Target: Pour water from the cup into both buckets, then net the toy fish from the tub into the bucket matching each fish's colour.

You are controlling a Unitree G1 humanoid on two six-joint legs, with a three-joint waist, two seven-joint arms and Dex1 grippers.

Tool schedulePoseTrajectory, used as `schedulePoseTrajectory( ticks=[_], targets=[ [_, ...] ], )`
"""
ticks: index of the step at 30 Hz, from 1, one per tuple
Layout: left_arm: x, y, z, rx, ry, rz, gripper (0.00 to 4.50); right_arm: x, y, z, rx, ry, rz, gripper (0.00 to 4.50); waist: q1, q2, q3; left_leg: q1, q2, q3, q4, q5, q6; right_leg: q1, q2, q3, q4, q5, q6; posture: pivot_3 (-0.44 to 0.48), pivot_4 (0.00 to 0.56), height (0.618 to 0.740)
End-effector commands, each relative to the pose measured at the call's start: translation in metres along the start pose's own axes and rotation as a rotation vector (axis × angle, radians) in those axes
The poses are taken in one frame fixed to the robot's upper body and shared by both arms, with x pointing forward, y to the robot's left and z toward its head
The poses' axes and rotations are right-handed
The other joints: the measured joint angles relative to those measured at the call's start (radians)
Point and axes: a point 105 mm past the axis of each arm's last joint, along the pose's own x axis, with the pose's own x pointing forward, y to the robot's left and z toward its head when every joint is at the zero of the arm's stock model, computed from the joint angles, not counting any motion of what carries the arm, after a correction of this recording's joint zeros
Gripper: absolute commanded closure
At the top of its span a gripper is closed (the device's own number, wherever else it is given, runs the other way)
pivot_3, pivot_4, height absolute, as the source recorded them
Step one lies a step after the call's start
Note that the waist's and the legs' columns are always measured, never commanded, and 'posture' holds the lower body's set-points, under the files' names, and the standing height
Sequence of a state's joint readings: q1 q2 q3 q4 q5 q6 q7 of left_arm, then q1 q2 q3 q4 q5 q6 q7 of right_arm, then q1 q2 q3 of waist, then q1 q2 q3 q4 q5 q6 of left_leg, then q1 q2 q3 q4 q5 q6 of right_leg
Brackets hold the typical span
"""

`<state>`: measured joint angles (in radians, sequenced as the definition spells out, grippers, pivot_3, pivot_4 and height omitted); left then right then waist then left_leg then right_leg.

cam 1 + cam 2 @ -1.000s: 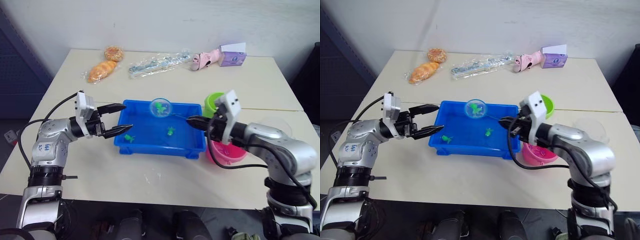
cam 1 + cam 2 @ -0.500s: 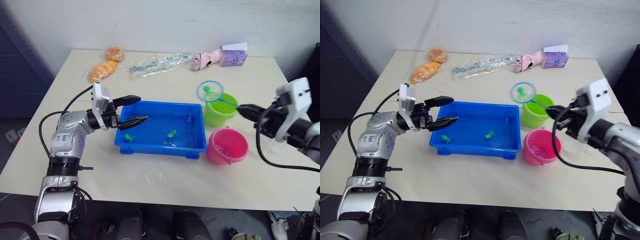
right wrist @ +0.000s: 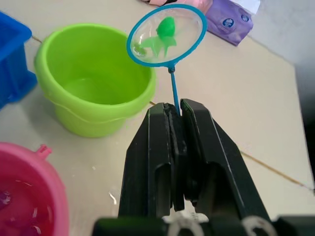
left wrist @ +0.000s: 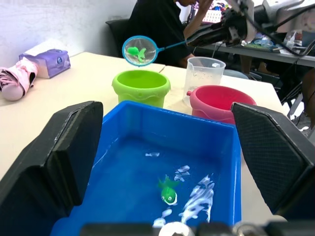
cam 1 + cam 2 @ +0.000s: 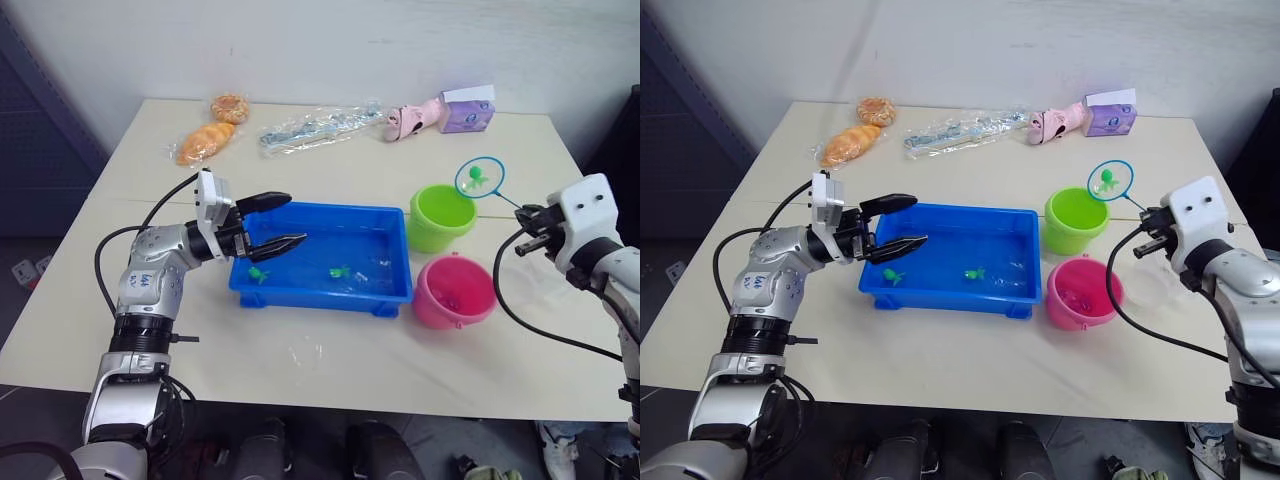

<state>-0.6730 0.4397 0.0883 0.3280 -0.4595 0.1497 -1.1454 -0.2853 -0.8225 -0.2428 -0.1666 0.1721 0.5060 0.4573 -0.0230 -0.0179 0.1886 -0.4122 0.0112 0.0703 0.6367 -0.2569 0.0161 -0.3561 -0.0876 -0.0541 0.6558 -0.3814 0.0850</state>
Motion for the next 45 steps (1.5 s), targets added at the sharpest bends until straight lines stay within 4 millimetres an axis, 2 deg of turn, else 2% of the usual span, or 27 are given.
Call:
schedulePoseTrajectory(
  ticks=[1, 6, 13, 22, 27, 30, 33, 36, 40, 43, 45],
  targets=[
    [0.001, -0.002, 0.006, 0.046, -0.009, -0.005, 0.03, -0.003, -0.008, 0.007, -0.142, -0.037, -0.041, 4.50, 0.000, 0.000, 0.000, 0.000, 0.000, 0.000, 0.000, 0.000, 0.000, 0.000, 0.000, 0.000, 0.000, 0.000, 0.000, 0.000, 0.150, 0.740],
    [0.001, -0.002, 0.005, 0.050, -0.008, -0.004, 0.03, -0.004, -0.005, -0.003, -0.400, -0.026, -0.027, 4.50, 0.001, 0.000, 0.000, 0.000, 0.000, 0.000, 0.000, 0.000, 0.000, 0.000, 0.000, 0.000, 0.000, 0.000, 0.000, 0.000, 0.150, 0.740],
    [0.001, -0.002, -0.001, 0.071, 0.003, -0.005, 0.03, -0.007, -0.003, -0.007, -0.776, -0.097, 0.010, 4.50, -0.001, 0.000, 0.000, 0.001, 0.000, 0.000, 0.001, 0.001, -0.001, 0.000, 0.000, 0.000, 0.000, 0.000, 0.000, 0.000, 0.150, 0.740],
    [0.000, 0.000, -0.003, 0.084, 0.004, -0.001, 0.03, -0.009, 0.000, 0.004, -1.020, -0.216, -0.006, 4.50, -0.002, 0.000, 0.000, 0.003, 0.001, 0.001, 0.002, 0.002, -0.002, 0.001, 0.001, 0.001, 0.000, 0.000, 0.000, 0.000, 0.150, 0.740],
    [-0.003, 0.001, -0.003, 0.095, 0.008, 0.004, 0.03, -0.011, -0.005, 0.012, -1.017, -0.240, -0.011, 4.50, -0.003, 0.000, 0.000, 0.003, 0.001, 0.001, 0.004, 0.002, -0.002, 0.001, 0.001, 0.002, 0.001, 0.000, 0.000, 0.000, 0.150, 0.740],
    [-0.011, 0.002, -0.002, 0.104, 0.020, 0.010, 0.03, -0.012, 0.001, 0.032, -0.831, -0.321, 0.002, 4.50, -0.002, 0.000, 0.000, 0.003, 0.001, 0.001, 0.005, 0.002, -0.002, 0.001, 0.001, 0.002, 0.001, 0.000, 0.000, 0.000, 0.150, 0.740],
    [-0.023, 0.000, -0.003, 0.115, 0.043, -0.018, 0.03, -0.014, 0.026, 0.059, -0.558, -0.444, 0.128, 4.50, -0.006, 0.000, 0.000, 0.003, 0.003, 0.001, 0.006, 0.002, -0.002, 0.001, 0.002, 0.002, 0.001, 0.000, 0.000, 0.000, 0.150, 0.740],
    [-0.042, -0.001, -0.010, 0.118, 0.104, -0.026, 0.03, -0.015, 0.061, 0.072, -0.444, -0.451, 0.330, 4.50, -0.008, 0.000, 0.000, 0.003, 0.004, 0.001, 0.007, 0.002, -0.002, 0.002, 0.005, 0.002, 0.003, 0.000, 0.000, 0.000, 0.150, 0.740],
    [-0.068, -0.002, -0.016, 0.119, 0.177, -0.017, 0.03, -0.014, 0.107, 0.071, -0.350, -0.355, 0.567, 4.50, -0.004, 0.000, 0.000, 0.004, 0.006, 0.001, 0.008, 0.001, -0.002, 0.002, 0.005, 0.003, 0.003, 0.000, 0.000, 0.000, 0.150, 0.740],
    [-0.084, -0.003, -0.020, 0.121, 0.228, -0.010, 0.03, -0.006, 0.126, 0.070, -0.318, -0.278, 0.622, 4.50, -0.003, 0.000, 0.000, 0.004, 0.005, 0.000, 0.009, 0.000, 0.000, 0.003, 0.002, 0.002, 0.003, 0.000, 0.000, 0.000, 0.150, 0.740],
    [-0.095, -0.001, -0.018, 0.127, 0.252, 0.018, 0.03, 0.006, 0.136, 0.059, -0.357, -0.184, 0.637, 4.50, -0.003, 0.000, 0.000, 0.004, 0.003, -0.001, 0.009, -0.001, 0.001, 0.003, 0.000, 0.002, 0.003, 0.000, 0.000, 0.000, 0.150, 0.740]
  ],
)
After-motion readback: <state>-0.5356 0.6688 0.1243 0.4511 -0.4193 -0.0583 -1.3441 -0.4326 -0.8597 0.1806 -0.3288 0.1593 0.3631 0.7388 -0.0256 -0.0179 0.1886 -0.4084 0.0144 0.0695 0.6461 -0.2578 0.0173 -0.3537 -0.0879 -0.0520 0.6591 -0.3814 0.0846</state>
